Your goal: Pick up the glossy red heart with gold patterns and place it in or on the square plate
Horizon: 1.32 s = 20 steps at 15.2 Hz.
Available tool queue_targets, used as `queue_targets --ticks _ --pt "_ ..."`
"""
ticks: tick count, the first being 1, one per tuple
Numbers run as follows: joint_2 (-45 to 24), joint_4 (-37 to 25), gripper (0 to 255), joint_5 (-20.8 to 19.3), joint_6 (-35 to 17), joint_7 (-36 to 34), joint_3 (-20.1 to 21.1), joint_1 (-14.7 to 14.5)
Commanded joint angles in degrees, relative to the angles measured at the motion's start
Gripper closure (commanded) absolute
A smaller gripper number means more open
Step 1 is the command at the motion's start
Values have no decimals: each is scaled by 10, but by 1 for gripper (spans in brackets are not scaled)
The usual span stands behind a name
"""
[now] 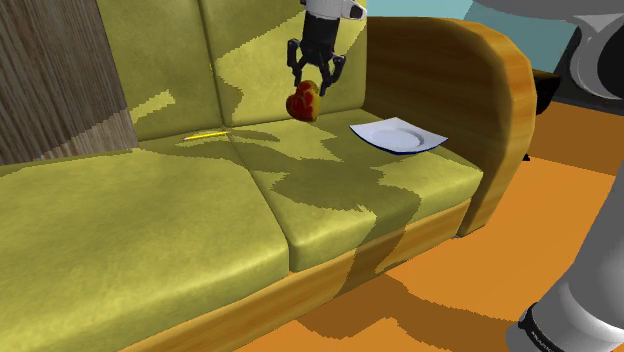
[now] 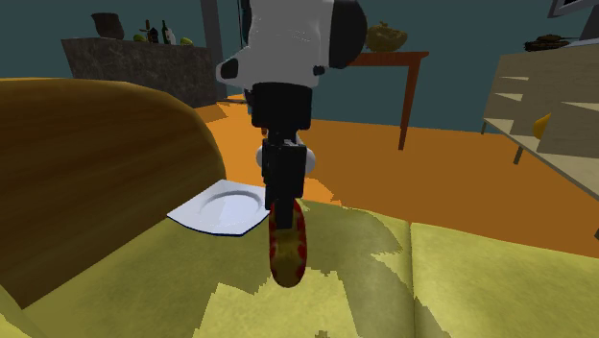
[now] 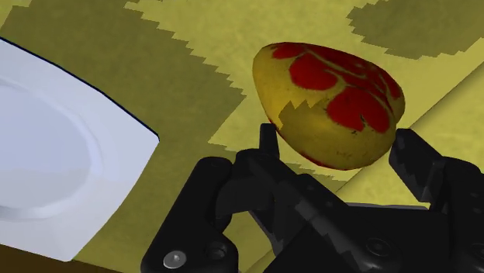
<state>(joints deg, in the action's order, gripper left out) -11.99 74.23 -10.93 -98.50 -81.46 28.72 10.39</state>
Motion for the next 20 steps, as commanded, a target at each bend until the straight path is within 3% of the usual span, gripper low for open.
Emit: queue_targets --ticks 1,5,10,18,20 --pt "49 60 255 31 -19 26 -6 29" --pt "138 157 255 87 -42 89 -32 69" --pt "228 250 255 138 -52 168 -79 96" --pt "341 358 255 175 -43 292 -169 123" --pt "345 377 255 176 -58 293 -169 122"
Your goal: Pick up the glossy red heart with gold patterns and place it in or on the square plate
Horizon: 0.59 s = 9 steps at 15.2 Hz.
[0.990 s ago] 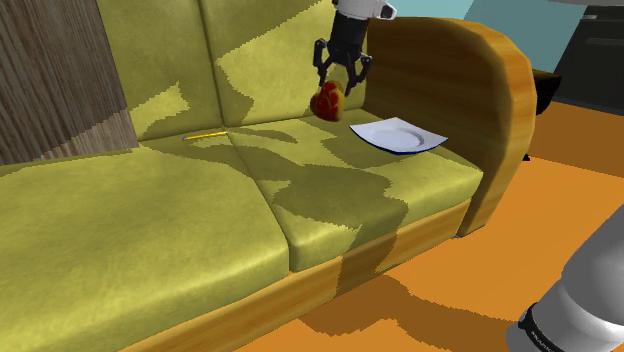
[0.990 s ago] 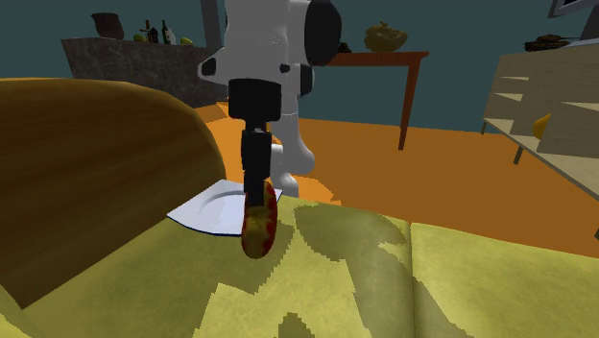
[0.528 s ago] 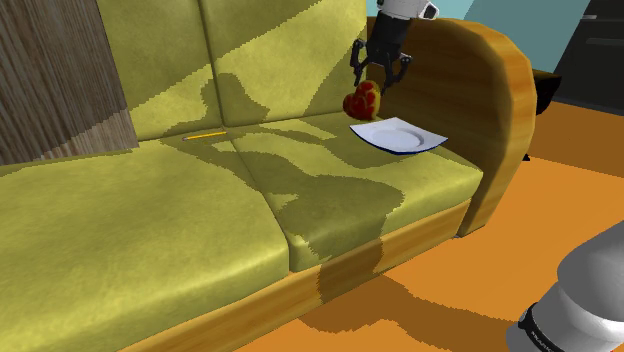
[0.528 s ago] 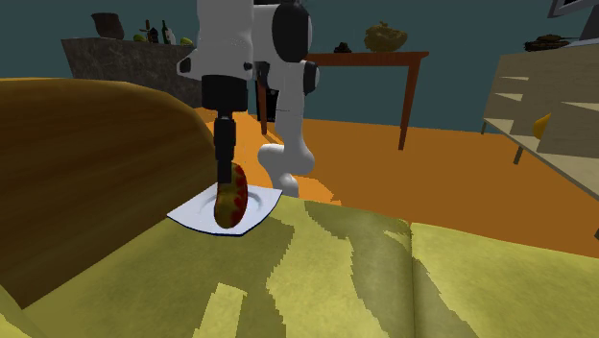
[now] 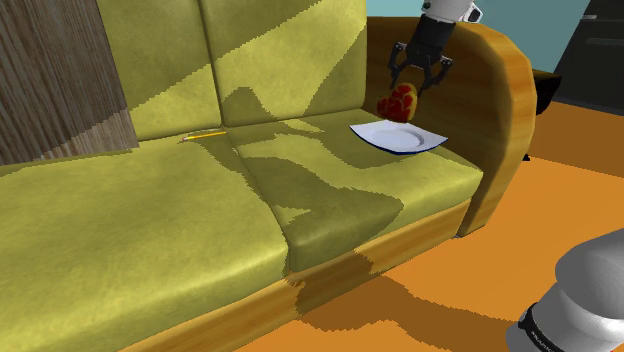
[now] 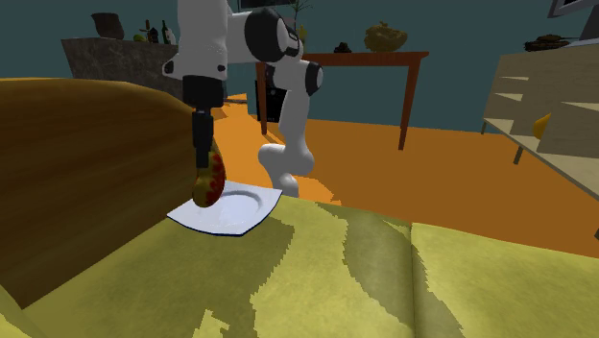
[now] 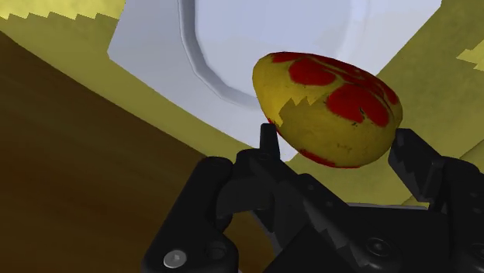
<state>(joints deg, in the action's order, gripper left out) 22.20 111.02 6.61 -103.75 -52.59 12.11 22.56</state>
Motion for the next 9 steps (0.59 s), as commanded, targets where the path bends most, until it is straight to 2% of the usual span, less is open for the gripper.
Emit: queue_targets --ticks 1,9 --pt "5 19 255 1 -13 5 -3 0" --pt "16 91 255 6 -74 10 0 -2"
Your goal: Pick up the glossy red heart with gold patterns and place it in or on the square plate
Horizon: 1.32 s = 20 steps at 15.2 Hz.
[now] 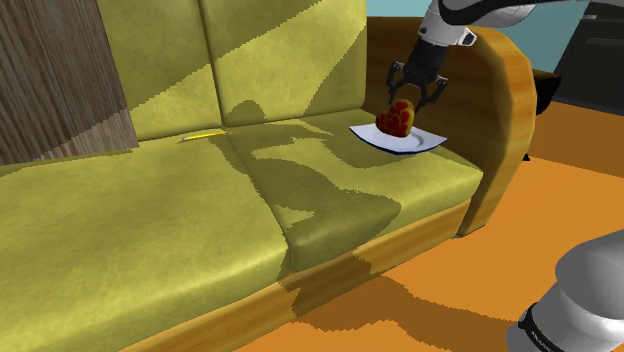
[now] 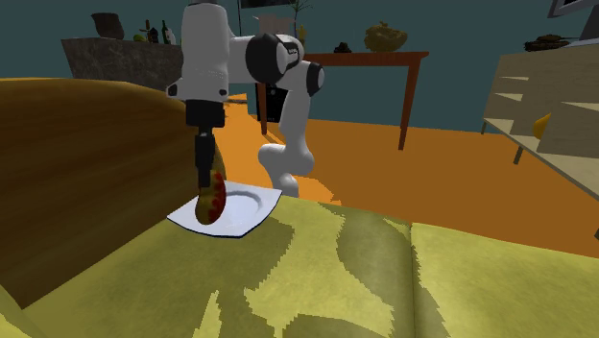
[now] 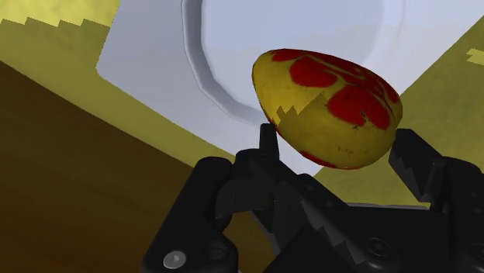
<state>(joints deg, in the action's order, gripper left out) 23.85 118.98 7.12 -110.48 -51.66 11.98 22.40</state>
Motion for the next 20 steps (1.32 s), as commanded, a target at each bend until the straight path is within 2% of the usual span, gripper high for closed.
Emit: queue_targets --ticks 1,4,12,13,18,20 --pt "1 19 255 1 -14 1 1 -1" --pt "2 43 255 3 -37 2 2 -2" --pt "2 43 255 2 -37 1 1 -4" --pt "2 45 0 2 -38 3 0 -3" --pt "2 43 0 2 -37 1 1 -4" --pt "11 13 0 1 2 2 -3 -3"
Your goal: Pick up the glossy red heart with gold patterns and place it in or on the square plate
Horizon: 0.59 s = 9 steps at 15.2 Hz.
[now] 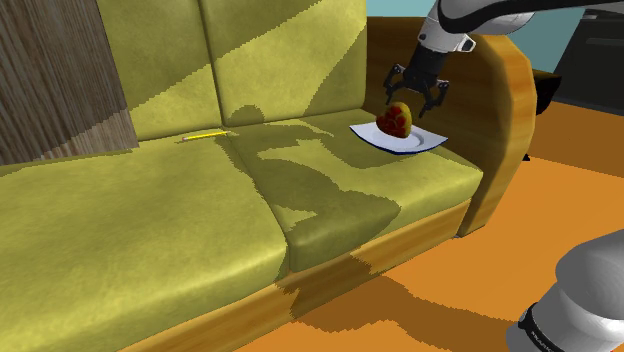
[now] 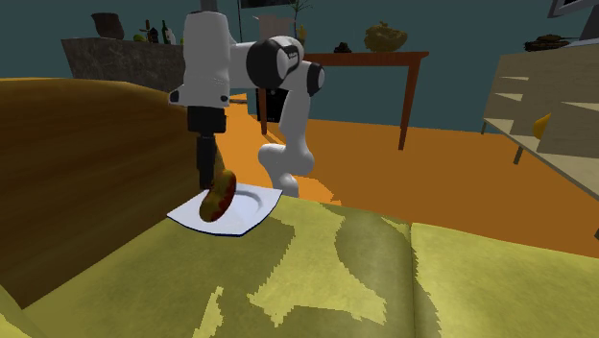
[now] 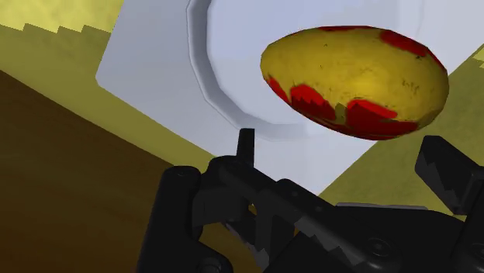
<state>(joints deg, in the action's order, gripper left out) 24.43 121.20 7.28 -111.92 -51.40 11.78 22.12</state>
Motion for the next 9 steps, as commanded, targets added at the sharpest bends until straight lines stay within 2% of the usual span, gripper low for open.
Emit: queue_targets --ticks 1,2,9 --pt "8 -25 0 -1 35 -1 -3 0" --pt "10 -38 0 -1 50 -1 -4 1" --pt "10 -38 0 -1 50 -1 -4 1"
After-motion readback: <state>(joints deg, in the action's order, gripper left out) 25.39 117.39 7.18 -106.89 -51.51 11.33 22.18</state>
